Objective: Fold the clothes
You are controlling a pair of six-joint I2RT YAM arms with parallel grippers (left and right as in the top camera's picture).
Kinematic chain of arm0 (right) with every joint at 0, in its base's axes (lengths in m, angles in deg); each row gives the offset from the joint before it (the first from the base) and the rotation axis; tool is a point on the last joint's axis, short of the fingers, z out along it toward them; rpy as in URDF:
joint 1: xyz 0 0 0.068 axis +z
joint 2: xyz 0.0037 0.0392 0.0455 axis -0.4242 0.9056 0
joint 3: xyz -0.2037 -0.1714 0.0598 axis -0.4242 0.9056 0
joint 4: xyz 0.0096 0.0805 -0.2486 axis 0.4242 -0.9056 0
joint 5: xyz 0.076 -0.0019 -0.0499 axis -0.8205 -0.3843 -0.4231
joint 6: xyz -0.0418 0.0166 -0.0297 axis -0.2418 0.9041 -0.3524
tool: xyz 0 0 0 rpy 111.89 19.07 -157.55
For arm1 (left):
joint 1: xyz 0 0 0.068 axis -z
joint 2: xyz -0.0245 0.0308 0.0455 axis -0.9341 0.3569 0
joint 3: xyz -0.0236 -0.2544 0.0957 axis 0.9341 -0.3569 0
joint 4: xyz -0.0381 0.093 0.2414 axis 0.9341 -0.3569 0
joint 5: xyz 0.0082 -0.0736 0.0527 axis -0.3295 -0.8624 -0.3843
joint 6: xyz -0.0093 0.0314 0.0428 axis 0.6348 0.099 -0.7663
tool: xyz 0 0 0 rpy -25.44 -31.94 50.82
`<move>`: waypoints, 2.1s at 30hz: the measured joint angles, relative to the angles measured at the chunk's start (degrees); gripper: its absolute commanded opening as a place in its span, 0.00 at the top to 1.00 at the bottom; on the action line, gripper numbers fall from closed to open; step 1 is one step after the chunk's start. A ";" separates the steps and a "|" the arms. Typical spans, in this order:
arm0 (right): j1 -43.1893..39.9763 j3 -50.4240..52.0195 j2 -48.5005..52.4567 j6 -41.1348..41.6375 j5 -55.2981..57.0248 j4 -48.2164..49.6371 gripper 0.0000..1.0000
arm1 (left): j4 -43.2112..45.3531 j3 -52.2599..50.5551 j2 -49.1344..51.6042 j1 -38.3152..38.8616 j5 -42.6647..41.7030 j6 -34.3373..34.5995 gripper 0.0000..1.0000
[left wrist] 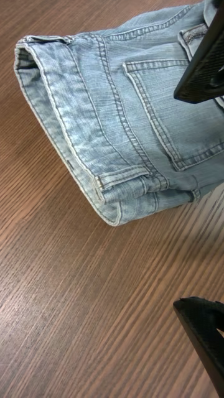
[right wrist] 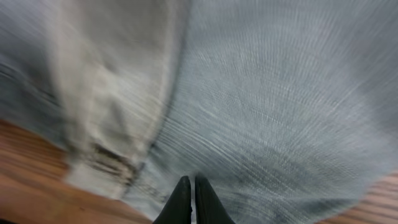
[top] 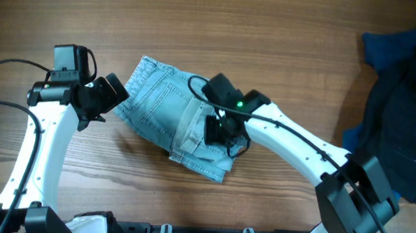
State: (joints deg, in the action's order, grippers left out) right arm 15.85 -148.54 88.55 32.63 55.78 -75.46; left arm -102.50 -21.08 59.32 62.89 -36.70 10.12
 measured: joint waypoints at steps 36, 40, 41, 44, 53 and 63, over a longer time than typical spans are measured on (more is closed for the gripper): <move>-15.34 8.94 -7.08 -4.87 -18.62 21.92 0.88 | 0.20 0.00 0.00 0.00 0.00 0.02 0.00; -15.34 8.90 -0.07 -7.06 -23.52 29.66 0.88 | 0.17 0.00 0.00 0.00 0.00 0.02 0.00; -15.34 8.90 1.53 -7.30 -24.61 31.30 0.88 | 0.20 0.00 0.00 0.00 0.00 0.02 0.00; -15.37 8.87 7.13 -7.58 -27.87 36.24 0.89 | 0.15 -0.02 0.00 0.00 0.00 0.02 0.00; -19.10 8.57 11.65 -7.69 -34.36 37.94 0.89 | -0.11 -0.02 0.04 0.00 0.00 0.02 0.00; -23.04 7.48 -13.66 -10.60 -34.56 19.56 0.80 | -0.24 -0.02 0.04 0.00 0.00 0.00 0.00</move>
State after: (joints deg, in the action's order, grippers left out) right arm -7.19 -141.06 74.89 22.03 21.23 -55.90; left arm -102.74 -21.10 59.37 62.89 -36.70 10.12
